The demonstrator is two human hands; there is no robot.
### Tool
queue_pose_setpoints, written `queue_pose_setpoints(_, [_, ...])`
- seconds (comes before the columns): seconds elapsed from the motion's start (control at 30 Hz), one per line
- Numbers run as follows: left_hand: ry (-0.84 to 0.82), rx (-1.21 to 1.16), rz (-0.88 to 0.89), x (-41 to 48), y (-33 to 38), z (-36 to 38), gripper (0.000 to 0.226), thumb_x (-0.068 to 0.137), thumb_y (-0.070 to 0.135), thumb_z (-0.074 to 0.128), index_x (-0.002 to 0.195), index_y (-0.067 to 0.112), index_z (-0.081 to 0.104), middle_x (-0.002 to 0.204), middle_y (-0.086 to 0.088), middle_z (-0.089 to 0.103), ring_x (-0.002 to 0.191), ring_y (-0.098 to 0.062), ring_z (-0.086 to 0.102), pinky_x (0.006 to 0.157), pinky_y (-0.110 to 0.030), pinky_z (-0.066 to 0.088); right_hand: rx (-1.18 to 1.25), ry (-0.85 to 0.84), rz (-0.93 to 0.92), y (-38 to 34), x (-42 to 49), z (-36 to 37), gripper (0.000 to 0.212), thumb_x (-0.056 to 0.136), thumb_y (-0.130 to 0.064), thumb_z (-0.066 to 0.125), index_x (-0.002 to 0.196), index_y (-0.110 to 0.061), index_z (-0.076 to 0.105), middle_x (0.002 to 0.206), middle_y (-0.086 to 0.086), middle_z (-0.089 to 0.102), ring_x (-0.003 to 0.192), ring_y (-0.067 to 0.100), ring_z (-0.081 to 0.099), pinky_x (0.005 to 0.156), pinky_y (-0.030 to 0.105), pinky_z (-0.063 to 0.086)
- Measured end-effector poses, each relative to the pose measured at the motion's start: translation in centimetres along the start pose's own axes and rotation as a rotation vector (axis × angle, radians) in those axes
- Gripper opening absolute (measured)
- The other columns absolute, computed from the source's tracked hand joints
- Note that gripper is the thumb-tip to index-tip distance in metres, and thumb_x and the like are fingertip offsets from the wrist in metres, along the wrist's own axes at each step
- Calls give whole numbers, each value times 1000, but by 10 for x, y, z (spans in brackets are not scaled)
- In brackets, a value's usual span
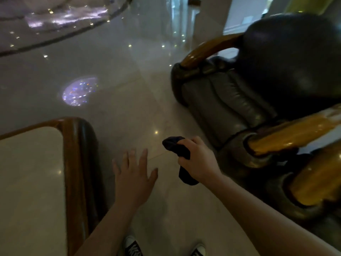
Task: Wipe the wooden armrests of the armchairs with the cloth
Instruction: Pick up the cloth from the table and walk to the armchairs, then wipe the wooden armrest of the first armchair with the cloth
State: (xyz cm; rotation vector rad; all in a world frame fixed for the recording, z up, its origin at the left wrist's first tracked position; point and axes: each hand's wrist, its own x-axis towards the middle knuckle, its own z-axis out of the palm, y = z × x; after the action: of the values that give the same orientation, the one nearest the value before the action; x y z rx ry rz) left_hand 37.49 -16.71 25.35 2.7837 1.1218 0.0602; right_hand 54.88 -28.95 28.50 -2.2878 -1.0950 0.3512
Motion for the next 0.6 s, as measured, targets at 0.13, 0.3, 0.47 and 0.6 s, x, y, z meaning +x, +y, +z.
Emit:
queue_pose_setpoints(0.13, [-34,13,155,20,76,-3,75,91,68,17,156,29,9,164,-12,11,152,-35,0,118,-63,9,-15,105,120,52,-21,-58,47,86,-35,67,130,-34,54,109,-9,47,92,17,58,80,37,53])
queue_pose_setpoints(0.3, [-58,40,351,48,156,-4,75,91,66,18,155,26,17,163,-15,17,151,-36,4,116,-65,11,-26,233,268,103,-41,-111,49,87,-34,68,133,-32,54,111,-8,47,93,16,56,80,32,52])
queue_pose_setpoints(0.47, [-79,15,526,76,223,2,77,89,67,19,154,26,21,161,-17,21,150,-37,12,115,-65,13,-3,392,450,149,-55,-149,50,88,-33,69,134,-34,51,117,-9,48,95,12,55,75,25,50])
queue_pose_setpoints(0.6, [-86,20,696,106,276,10,77,87,64,27,152,23,31,158,-17,31,148,-38,20,109,-68,25,-14,503,569,177,-64,-171,52,86,-31,70,134,-33,51,118,-9,49,95,10,58,77,27,54])
